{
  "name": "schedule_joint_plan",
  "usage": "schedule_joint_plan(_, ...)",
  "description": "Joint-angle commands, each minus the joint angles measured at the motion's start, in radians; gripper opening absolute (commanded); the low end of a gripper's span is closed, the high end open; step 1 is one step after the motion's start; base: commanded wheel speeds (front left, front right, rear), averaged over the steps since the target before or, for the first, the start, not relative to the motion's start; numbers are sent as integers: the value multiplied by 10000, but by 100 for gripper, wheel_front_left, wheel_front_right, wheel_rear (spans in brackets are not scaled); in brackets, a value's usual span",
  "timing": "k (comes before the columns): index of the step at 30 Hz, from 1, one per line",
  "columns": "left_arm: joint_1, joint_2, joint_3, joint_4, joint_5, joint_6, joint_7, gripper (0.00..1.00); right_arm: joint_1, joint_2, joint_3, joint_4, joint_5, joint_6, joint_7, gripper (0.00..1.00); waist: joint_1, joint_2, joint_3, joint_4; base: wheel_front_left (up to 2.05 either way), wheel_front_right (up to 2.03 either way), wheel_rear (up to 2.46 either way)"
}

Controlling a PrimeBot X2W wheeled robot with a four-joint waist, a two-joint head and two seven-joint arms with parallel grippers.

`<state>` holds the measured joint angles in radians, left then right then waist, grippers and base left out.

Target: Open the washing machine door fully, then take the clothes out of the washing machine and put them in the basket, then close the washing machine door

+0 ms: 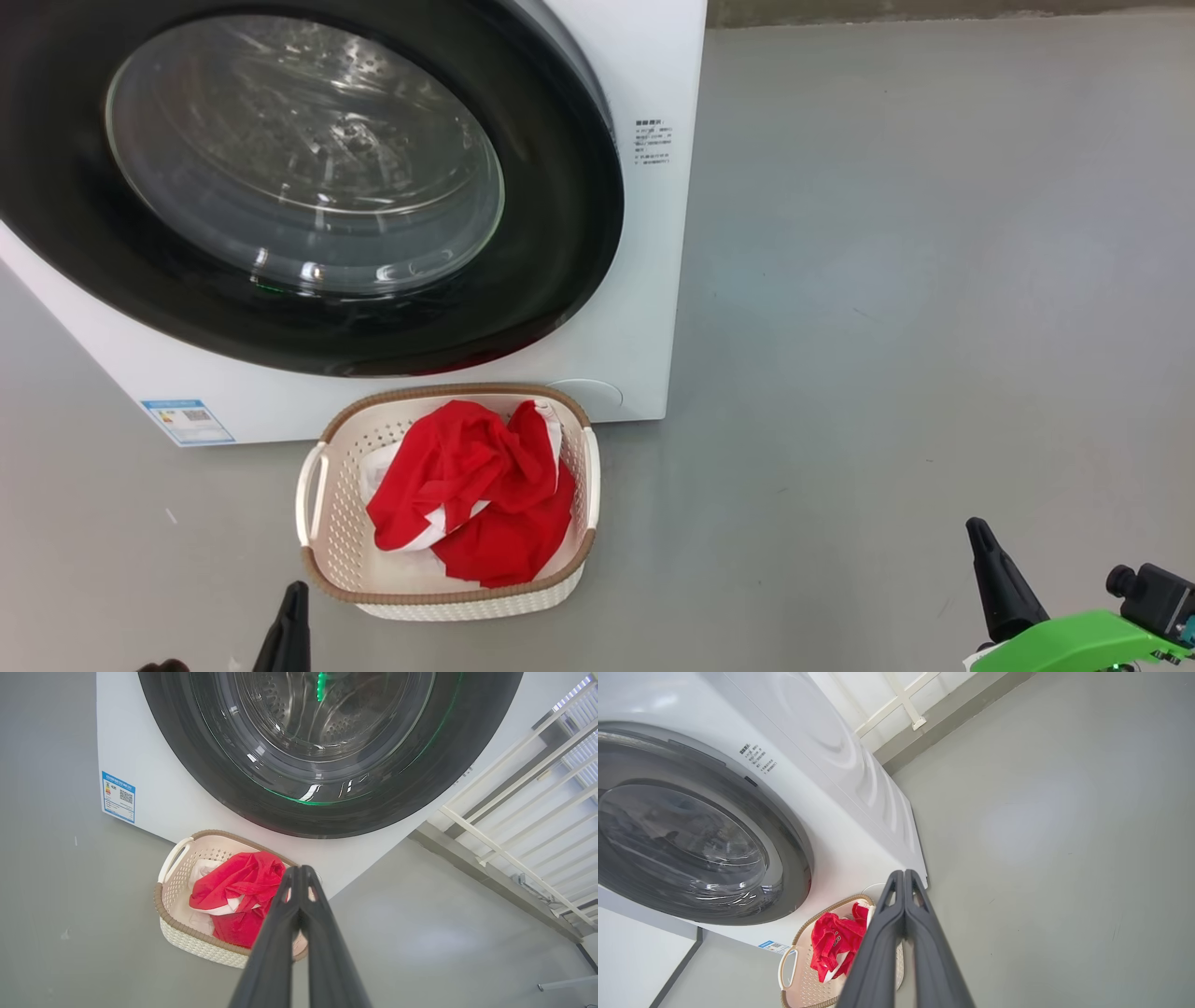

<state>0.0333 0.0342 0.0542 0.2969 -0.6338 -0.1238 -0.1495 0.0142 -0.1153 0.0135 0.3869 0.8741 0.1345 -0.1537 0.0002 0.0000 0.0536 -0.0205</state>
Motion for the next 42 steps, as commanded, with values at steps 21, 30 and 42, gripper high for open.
schedule_joint_plan(21, -644, 107, 262, -343, -2476, -33, 699, 0, -613, 77, -307, -555, 1907, -18, 653, 0, -2, 0, -124, 51, 0, 0, 0)
schedule_joint_plan(30, -746, 114, 309, -366, -3447, -38, 958, 0, -694, 148, -430, -671, 2638, -20, 917, 0, -2, 0, -175, 71, 0, 0, 0)
schedule_joint_plan(42, -884, 124, 370, -398, -4741, -44, 1303, 0, -802, 245, -595, -826, 3614, -24, 1271, 0, -2, 0, -243, 99, 0, 0, 0)
